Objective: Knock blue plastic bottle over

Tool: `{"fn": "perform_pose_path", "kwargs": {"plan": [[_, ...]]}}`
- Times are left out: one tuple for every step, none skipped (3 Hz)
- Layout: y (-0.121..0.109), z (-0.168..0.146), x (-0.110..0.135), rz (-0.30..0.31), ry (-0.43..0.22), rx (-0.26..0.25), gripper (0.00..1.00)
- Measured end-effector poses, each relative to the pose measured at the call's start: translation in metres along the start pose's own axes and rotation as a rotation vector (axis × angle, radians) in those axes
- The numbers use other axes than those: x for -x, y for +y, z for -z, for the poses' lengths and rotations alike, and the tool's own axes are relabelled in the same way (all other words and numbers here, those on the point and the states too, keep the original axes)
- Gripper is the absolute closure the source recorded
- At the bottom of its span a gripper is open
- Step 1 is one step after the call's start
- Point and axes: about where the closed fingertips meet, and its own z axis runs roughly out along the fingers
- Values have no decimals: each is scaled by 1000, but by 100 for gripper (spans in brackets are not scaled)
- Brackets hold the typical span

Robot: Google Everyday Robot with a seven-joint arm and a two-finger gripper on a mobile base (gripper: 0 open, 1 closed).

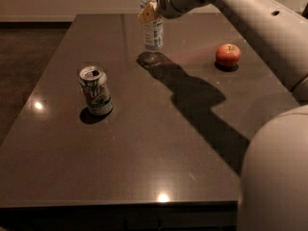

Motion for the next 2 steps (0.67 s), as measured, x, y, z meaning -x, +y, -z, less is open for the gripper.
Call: {"fn": "perform_pose_path", "kwargs": {"plan": [[10, 38, -13, 5, 18, -25, 100], [14, 66, -24, 9, 53, -59, 100]]}}
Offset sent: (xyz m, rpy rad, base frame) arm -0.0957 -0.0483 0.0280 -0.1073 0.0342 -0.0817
